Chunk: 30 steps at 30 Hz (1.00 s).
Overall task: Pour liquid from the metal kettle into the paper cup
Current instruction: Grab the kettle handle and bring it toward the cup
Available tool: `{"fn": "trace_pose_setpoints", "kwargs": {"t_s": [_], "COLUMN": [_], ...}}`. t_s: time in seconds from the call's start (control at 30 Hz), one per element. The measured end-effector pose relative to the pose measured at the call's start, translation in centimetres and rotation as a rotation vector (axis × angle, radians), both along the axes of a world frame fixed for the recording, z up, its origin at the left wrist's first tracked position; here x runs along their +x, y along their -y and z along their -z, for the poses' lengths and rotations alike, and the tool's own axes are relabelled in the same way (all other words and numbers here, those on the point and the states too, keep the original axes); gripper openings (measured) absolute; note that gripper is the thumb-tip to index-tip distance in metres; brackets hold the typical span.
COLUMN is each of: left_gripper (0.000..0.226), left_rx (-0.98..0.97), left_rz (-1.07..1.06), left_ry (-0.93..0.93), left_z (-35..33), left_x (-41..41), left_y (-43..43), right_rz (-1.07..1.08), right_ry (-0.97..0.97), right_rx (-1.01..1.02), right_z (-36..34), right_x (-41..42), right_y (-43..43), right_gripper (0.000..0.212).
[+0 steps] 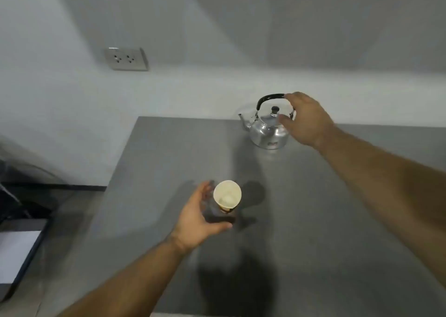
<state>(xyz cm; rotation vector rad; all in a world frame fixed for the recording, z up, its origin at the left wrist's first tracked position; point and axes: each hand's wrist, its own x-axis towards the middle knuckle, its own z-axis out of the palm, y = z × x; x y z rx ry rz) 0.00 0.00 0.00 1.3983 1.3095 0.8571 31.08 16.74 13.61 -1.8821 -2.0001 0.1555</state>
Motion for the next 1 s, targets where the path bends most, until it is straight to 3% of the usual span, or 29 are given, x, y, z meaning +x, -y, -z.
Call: {"fn": "trace_pose_setpoints", "kwargs": {"t_s": [0.13, 0.27, 0.67, 1.0], "left_gripper": [0.106, 0.098, 0.073, 0.065], "left_rx": [-0.095, -0.030, -0.008, -0.006], "left_rz": [-0.077, -0.129, -0.220, -0.197], "left_ry": [0.084, 0.026, -0.052, -0.042], "left_z": [2.7, 4.4, 6.6, 5.8], "left_x": [1.0, 1.9, 3.2, 3.3], "left_y": [-0.3, -0.6, -1.6, -1.6], "right_rz": [0.039, 0.020, -0.082, -0.089], "right_ry": [-0.006, -0.001, -0.022, -0.020], "right_rx": [-0.077, -0.193, -0.142, -0.110], "right_z": [0.5, 1.7, 3.7, 2.8], "right_x": [0.7, 1.4, 1.9, 2.4], "right_y": [-4.4, -7.8, -11.6, -9.4], "right_gripper": [0.069, 0.072, 0.027, 0.020]}}
